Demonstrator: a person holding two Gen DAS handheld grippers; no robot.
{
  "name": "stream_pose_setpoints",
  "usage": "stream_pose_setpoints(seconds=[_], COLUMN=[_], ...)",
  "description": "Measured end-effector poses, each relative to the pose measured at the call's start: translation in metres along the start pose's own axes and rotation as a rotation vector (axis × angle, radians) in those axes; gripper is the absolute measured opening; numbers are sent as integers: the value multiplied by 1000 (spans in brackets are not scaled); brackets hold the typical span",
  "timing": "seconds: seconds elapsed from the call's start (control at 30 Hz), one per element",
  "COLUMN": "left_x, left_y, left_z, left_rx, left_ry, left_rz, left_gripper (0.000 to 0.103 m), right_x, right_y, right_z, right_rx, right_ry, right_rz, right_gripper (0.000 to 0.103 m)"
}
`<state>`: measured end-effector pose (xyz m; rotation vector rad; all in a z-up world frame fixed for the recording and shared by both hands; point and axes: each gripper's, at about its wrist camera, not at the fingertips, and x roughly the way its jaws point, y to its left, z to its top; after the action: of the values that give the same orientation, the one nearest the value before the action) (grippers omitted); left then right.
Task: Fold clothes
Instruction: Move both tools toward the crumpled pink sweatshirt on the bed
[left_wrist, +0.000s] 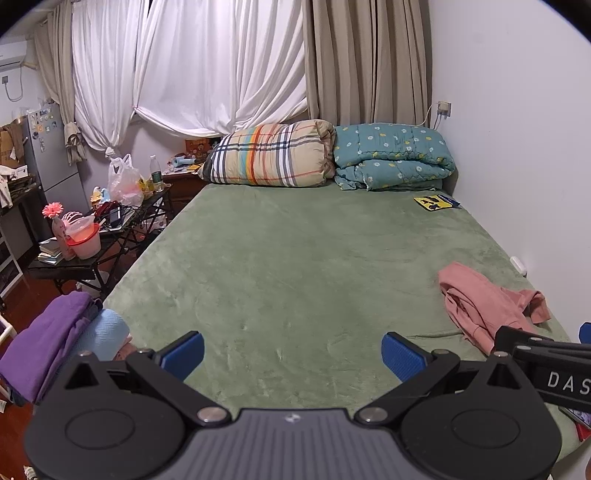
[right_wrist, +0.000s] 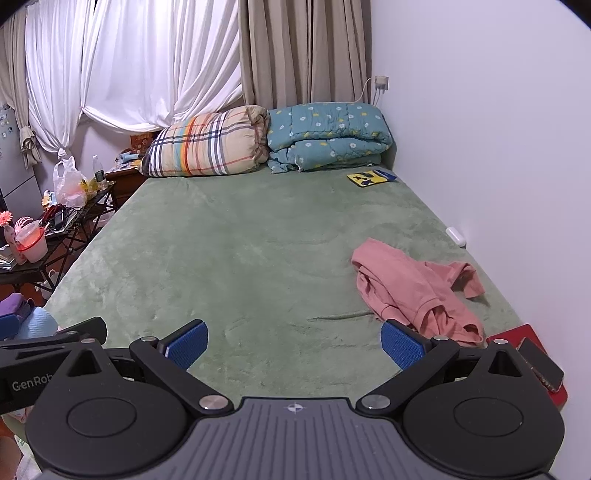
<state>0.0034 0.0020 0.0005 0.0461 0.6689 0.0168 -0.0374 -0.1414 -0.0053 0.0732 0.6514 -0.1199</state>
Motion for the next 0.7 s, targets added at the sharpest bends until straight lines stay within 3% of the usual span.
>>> stream_pose_setpoints(seconds=[0.17,0.7], left_x=[3,2], left_y=[2,1], left_z=[3,-2], left_rx=[-1,9], left_ry=[12,-11], left_rz=[0,8], left_gripper=[103,103], right_x=[10,3], right_y=[-1,1], right_z=[1,0], right_rx=[-8,-4], right_ry=[30,-1], right_rz=[-7,0], right_gripper=[101,101])
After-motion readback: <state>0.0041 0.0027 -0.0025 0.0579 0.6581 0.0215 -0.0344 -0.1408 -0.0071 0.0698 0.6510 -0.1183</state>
